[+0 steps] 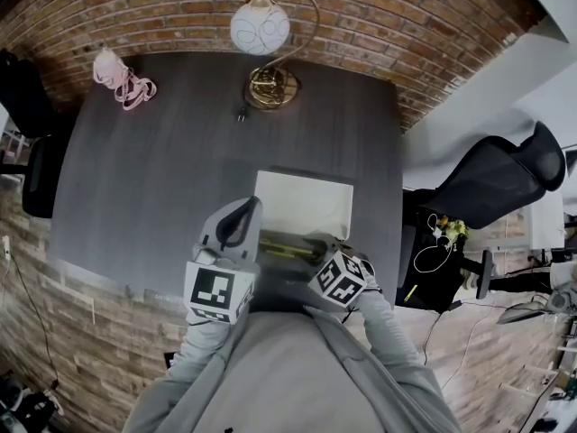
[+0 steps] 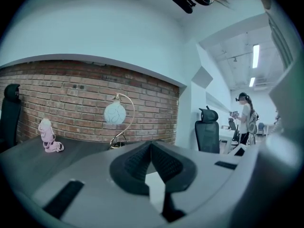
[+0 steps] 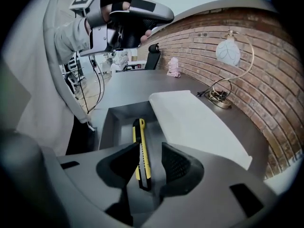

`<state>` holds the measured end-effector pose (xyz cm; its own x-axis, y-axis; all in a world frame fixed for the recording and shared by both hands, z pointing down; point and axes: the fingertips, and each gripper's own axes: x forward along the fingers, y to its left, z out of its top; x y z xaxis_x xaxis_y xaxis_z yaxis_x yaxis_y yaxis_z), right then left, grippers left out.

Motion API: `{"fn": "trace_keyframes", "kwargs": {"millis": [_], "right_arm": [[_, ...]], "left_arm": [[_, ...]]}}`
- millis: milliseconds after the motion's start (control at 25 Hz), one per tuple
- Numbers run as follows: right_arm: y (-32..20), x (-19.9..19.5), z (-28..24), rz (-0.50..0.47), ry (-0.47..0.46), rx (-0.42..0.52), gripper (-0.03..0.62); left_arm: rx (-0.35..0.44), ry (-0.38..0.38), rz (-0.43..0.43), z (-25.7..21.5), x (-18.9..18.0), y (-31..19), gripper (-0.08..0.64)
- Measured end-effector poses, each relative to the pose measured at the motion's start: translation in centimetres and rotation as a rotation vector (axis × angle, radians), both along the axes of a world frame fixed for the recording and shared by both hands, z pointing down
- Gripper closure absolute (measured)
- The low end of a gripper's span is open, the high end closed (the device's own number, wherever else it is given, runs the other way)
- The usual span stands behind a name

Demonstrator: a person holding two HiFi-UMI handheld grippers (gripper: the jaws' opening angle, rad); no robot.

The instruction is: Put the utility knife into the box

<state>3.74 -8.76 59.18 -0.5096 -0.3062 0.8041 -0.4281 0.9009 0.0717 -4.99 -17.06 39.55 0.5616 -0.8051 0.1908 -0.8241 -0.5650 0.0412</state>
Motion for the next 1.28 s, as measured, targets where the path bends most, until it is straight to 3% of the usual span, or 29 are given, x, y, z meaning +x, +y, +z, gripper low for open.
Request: {"fn": "trace_keyframes", "kwargs": {"millis": [480, 1280], "right_arm": [[-3.3, 2.4, -6.9, 0.175, -0.153, 0.13, 0.456], [-7.3, 6.9, -21.1, 0.461, -0.571, 0.429, 0.457]], "left_arm": [[0.031, -0.012, 0.029, -1.2, 0.7, -0.1, 0.538], [0.045, -0.013, 0.028, -2.2, 1.3, -0.5, 0.538]]}}
